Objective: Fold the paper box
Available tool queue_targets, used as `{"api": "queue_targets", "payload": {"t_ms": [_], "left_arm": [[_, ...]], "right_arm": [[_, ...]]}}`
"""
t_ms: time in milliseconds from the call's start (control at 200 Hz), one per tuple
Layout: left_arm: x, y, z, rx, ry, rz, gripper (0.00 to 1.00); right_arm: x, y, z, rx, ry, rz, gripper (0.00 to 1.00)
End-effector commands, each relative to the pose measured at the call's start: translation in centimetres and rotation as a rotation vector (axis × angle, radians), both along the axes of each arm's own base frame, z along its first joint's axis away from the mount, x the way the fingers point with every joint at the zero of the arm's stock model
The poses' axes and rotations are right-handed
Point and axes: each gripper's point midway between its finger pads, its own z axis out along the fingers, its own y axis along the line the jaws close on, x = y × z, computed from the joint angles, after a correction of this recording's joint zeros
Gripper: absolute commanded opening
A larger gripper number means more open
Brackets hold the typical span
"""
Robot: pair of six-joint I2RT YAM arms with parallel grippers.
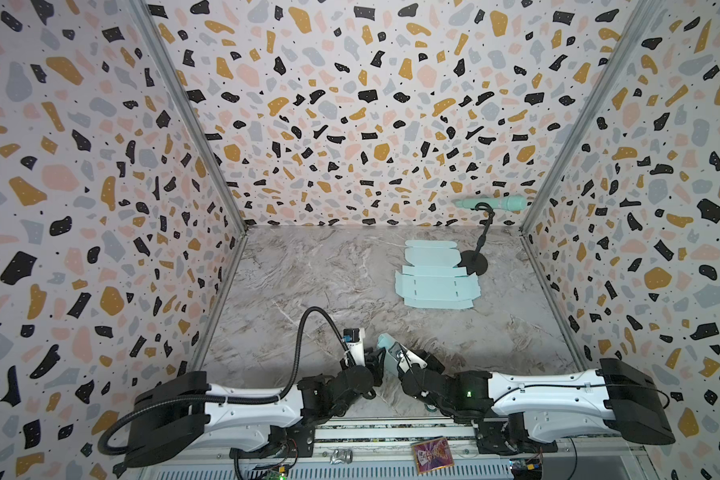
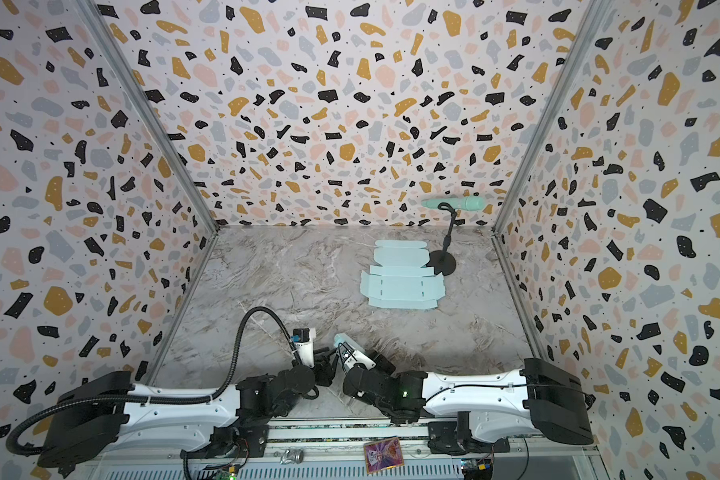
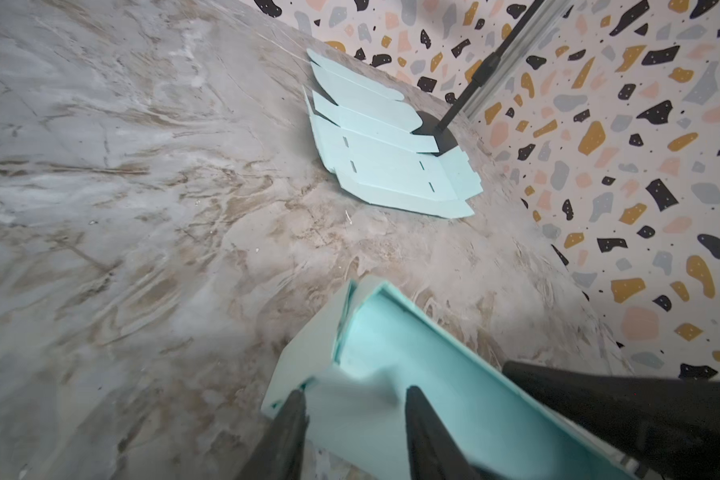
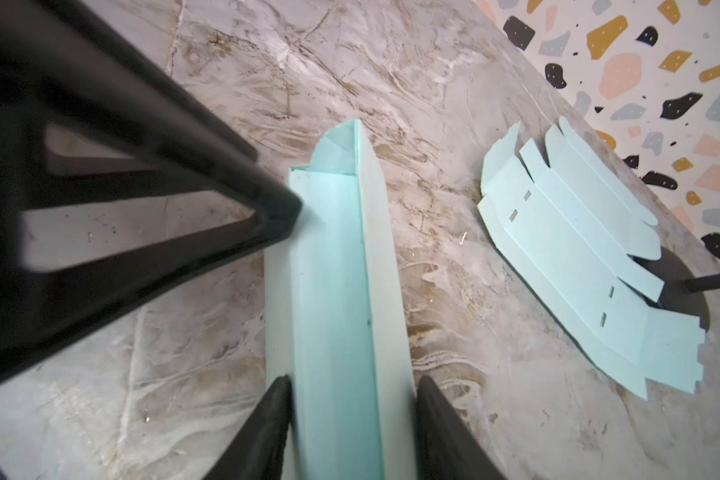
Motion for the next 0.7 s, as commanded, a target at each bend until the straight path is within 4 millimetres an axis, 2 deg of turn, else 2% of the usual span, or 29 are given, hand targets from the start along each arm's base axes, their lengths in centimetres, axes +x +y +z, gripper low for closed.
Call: {"api": "queue_targets", "payload": {"t_ms": [0,140,335,536,691], "left_arm": [[-1.0,0.7,0.9,-0.014,0.044,-0.054,0.57],[0.2,1.7,3.6,-0.059,0.040,-0.023,0.61],[4.3,2.6,5.5,-0.087,0.044,0.063,0.60],[8.0,1.7,5.6,-0.016,0.022,0.072,0.59],[8.0,0.0,3.9,0.006,0.056,-0.001,0.59]], "right_arm": [[-0.4,-0.5,-1.1,-0.060,0.008,0.008,0.46],[-0.5,0.2,-1.7,-0.097,-0.004,0.037,0.44],[-0.7,0.6,-1.8,-0.109,-0.015,0.068,0.46],[-1.3,1.1,-1.5,-0.097,-0.041,0.110,0.46],[-1.1,1.3,-1.4,-0.108,-0.064,0.119,0.47]]}}
